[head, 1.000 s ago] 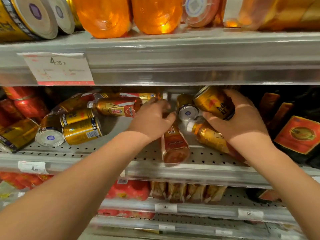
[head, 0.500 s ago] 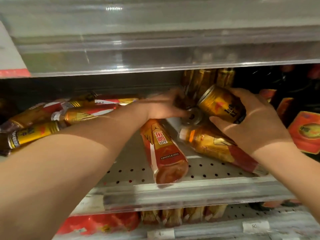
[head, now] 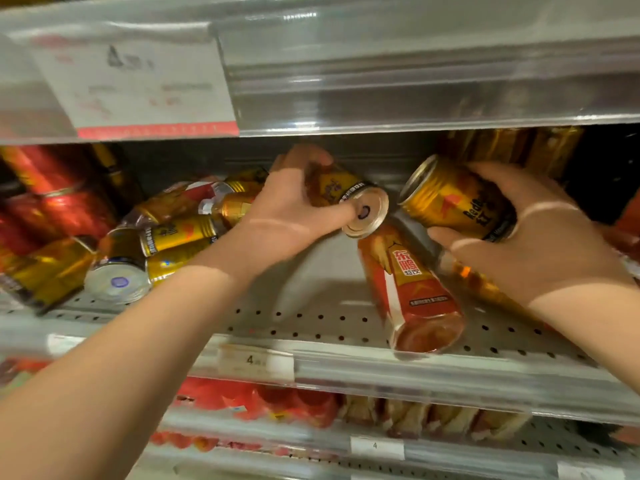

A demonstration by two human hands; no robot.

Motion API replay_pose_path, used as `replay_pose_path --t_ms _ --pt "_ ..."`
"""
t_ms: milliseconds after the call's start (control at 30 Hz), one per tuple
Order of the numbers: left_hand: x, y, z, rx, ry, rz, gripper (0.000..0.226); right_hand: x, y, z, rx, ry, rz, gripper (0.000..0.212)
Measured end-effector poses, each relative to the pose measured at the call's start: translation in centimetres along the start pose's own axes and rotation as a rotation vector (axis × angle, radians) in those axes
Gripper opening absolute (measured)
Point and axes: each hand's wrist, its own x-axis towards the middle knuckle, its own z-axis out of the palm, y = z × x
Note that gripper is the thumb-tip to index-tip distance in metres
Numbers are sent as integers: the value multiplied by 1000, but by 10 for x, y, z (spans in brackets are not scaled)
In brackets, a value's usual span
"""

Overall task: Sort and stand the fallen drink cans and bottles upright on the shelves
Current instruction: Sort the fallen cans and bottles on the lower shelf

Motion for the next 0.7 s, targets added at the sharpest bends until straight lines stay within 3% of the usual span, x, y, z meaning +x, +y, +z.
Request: replay_pose_path --t_ms 233,567,700 --pt "-101 -28 -58 68 51 -189 56 10 -74 51 11 -112 -141 77" --pt "-148 -52 -104 176 31 -175 57 -7 -130 118 -2 -304 -159 71" --pt "-157 -52 -116 218 96 -218 60 -13 -137 134 -69 -299 -138 71"
